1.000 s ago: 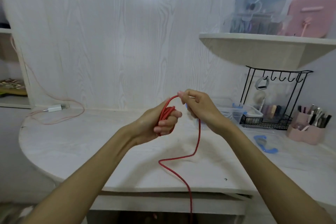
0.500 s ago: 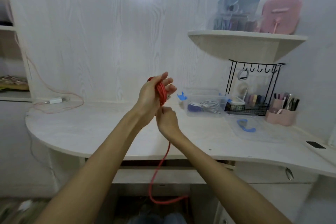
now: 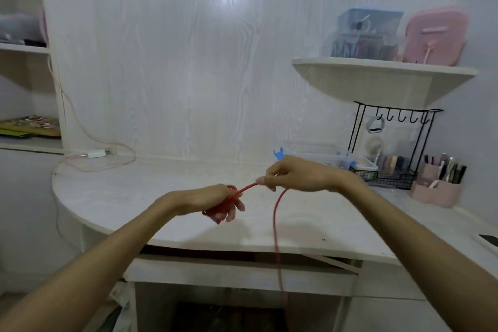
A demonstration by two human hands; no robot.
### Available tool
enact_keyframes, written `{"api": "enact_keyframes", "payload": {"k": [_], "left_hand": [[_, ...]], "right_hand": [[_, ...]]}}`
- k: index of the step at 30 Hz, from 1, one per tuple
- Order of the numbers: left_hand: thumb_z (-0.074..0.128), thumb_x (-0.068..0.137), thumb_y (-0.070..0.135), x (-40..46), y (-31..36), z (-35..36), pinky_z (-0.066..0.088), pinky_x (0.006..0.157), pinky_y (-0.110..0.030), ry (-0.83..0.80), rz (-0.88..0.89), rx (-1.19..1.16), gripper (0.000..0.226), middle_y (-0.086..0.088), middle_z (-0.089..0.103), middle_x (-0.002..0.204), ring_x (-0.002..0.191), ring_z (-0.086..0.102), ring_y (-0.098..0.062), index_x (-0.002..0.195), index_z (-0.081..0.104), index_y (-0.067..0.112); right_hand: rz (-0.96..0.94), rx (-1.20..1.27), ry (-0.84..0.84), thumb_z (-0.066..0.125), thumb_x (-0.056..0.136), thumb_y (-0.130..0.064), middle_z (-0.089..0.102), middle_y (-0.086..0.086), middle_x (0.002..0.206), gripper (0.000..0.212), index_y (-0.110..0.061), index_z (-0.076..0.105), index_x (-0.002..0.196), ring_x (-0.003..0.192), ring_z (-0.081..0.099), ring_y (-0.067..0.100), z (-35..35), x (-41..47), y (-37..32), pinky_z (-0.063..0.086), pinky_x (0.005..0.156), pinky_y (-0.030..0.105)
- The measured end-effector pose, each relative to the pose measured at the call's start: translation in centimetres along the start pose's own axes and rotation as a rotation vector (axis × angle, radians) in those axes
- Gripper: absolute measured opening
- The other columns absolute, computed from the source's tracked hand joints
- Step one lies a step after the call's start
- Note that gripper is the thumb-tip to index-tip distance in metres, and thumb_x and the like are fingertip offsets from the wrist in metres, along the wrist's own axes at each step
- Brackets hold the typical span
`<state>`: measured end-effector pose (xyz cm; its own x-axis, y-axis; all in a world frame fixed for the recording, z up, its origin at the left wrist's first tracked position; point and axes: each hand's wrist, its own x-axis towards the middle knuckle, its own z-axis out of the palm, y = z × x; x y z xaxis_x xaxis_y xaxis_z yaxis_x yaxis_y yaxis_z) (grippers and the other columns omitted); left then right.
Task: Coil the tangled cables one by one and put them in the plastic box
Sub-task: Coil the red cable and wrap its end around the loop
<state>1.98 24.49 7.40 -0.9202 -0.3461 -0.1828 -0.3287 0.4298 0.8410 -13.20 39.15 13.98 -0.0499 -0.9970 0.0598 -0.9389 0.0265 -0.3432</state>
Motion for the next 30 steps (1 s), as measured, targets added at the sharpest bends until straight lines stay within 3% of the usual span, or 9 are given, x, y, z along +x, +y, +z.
{"api": "enact_keyframes", "payload": {"k": [5,11,13,15,18,21,25,28,30], "left_hand": [[0.023,0.098,0.053,-0.6,0.6,1.6,0.035,0.047,-0.019,-0.284,0.193,-0.466,0.056,0.007,0.033,0.044,0.039,0.023,-0.007,0.068,0.054,0.017],[0.027,0.100,0.032,0.6,4.3,2.7,0.040,0.052,-0.020,-0.188,0.296,-0.893,0.040,0.008,0.030,0.049,0.039,0.027,-0.006,0.067,0.045,0.018],[0.027,0.101,0.027,1.1,4.9,2.8,0.039,0.061,-0.022,-0.140,0.325,-0.937,0.033,0.006,0.032,0.054,0.043,0.030,-0.007,0.073,0.043,0.017],[0.029,0.101,0.023,1.5,5.3,2.6,0.034,0.067,-0.023,-0.087,0.356,-1.094,0.030,0.005,0.033,0.059,0.045,0.032,-0.007,0.076,0.044,0.015],[0.033,0.099,0.016,2.1,6.0,2.1,0.036,0.066,-0.020,-0.029,0.454,-1.258,0.022,0.005,0.034,0.065,0.049,0.035,-0.007,0.081,0.043,0.015],[0.035,0.100,0.010,3.2,6.4,1.9,0.044,0.074,-0.022,0.158,0.449,-1.124,0.012,0.005,0.048,0.067,0.053,0.044,-0.007,0.099,0.047,0.011],[0.032,0.101,0.011,4.9,5.0,0.6,0.041,0.080,-0.025,0.378,0.335,-0.749,0.022,0.007,0.067,0.096,0.083,0.065,-0.007,0.117,0.045,0.016],[0.031,0.101,0.014,6.1,2.8,-0.4,0.043,0.085,-0.023,0.414,0.300,-0.401,0.021,0.013,0.070,0.095,0.088,0.067,-0.001,0.117,0.044,0.016],[0.034,0.101,0.017,6.6,1.3,-0.7,0.046,0.084,-0.017,0.299,0.243,-0.204,0.019,0.013,0.073,0.089,0.086,0.069,-0.003,0.112,0.049,0.015]], "right_hand": [[-0.051,0.206,0.089,0.057,0.081,-0.062,0.025,-0.006,0.054,0.045,-0.022,0.059,0.061,0.049,0.023,0.008,-1.5,0.6,2.9,0.022,0.046,0.016],[0.077,0.652,0.229,0.057,0.078,-0.064,0.022,-0.008,0.053,0.044,-0.027,0.054,0.055,0.049,0.019,0.009,1.8,2.9,5.0,0.020,0.046,0.019],[0.140,0.707,0.309,0.057,0.086,-0.054,0.031,-0.010,0.049,0.042,-0.029,0.062,0.053,0.048,0.022,0.007,3.2,3.8,4.8,0.021,0.043,0.017],[0.174,0.630,0.428,0.054,0.093,-0.028,0.047,-0.013,0.045,0.033,-0.029,0.067,0.063,0.047,0.028,0.006,5.1,4.7,3.9,0.022,0.042,0.015],[0.238,0.487,0.557,0.039,0.095,-0.007,0.041,-0.008,0.050,0.037,-0.020,0.044,0.061,0.050,0.031,0.009,8.5,5.6,1.9,0.024,0.046,0.018],[0.289,0.442,0.539,0.032,0.100,-0.016,0.035,-0.003,0.057,0.039,-0.018,0.033,0.061,0.053,0.029,0.010,10.3,5.6,0.3,0.023,0.050,0.022],[0.228,0.326,0.391,0.026,0.103,-0.025,0.041,-0.005,0.062,0.041,-0.020,0.037,0.064,0.056,0.036,0.009,9.0,3.9,0.1,0.028,0.054,0.022],[0.172,0.244,0.232,0.030,0.102,-0.030,0.042,-0.009,0.062,0.042,-0.023,0.043,0.064,0.055,0.038,0.008,6.9,2.5,0.9,0.029,0.054,0.022],[0.148,0.177,0.125,0.035,0.101,-0.031,0.041,-0.008,0.060,0.040,-0.023,0.048,0.064,0.052,0.036,0.008,5.0,1.8,1.9,0.028,0.051,0.019]]}}
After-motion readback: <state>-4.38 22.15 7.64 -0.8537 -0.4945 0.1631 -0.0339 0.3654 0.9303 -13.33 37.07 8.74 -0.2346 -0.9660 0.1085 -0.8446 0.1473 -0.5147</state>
